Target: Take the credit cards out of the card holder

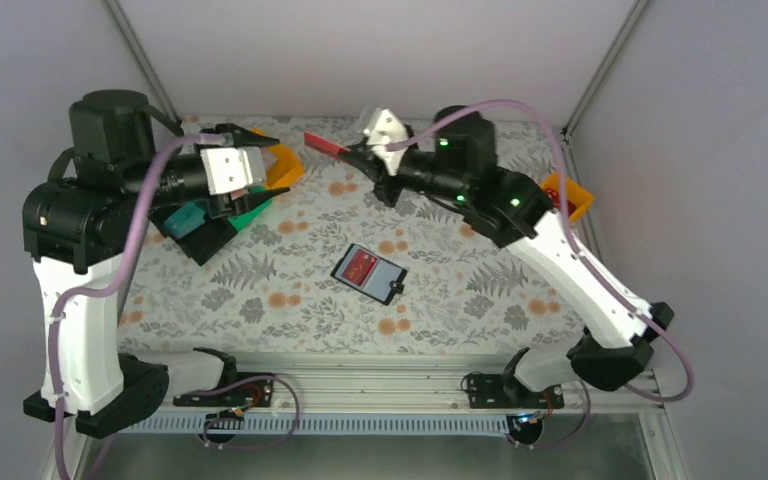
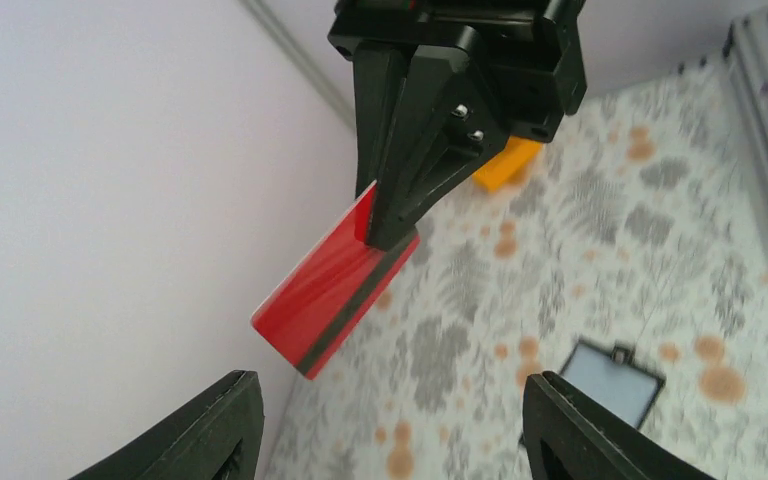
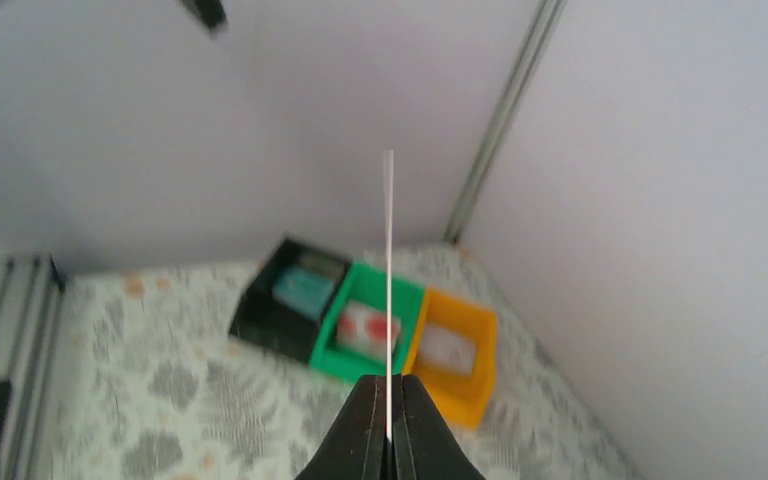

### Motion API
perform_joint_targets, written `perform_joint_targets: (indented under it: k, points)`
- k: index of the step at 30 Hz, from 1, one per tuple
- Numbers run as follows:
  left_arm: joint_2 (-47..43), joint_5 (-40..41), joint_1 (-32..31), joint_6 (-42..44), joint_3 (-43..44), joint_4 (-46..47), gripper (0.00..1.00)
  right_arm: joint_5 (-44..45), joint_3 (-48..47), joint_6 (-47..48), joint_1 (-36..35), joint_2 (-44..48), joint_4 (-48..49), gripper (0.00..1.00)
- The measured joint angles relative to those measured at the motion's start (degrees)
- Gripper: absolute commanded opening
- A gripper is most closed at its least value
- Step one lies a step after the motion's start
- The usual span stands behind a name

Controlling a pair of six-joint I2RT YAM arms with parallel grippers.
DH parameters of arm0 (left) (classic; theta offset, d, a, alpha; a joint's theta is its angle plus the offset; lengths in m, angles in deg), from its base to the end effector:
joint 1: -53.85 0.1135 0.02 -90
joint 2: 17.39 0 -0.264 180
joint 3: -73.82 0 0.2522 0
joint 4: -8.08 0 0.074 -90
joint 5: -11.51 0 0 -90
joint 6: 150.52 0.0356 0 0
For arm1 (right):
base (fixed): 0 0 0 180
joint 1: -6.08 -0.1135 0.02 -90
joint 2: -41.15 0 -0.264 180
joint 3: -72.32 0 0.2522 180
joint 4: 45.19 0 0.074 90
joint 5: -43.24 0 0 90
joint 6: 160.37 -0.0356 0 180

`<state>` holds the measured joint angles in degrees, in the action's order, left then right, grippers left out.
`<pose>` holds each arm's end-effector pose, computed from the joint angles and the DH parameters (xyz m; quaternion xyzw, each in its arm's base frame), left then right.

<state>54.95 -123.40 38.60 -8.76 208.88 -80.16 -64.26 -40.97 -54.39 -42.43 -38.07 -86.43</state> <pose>0.1333 -0.0624 0.5465 0.6014 0.5393 -0.1524 0.5694 0.1819 0.2218 0.5007 -0.4806 0.5732 0.2926 0.5957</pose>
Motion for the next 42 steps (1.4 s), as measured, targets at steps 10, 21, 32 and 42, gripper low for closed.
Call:
perform_joint_targets:
  k: [10,21,32,42]
  points:
    - [2.1,11.4,-3.6,8.6,-11.2,-2.4,0.49,10.6,-4.0,10.1,-6.4,-9.2,-15.0,0.04]
    - [3.2,12.5,-4.9,11.6,-13.6,-3.8,0.02,10.2,-5.9,13.7,-9.3,-9.0,-14.7,0.07]
    - [-2.4,31.1,-4.7,4.7,-30.3,13.4,0.02,13.0,12.0,9.5,-4.4,2.7,-3.3,0.99]
    - [4.3,45.4,15.4,6.0,-47.0,36.9,0.02,10.4,19.6,2.6,4.6,11.3,2.9,0.99]
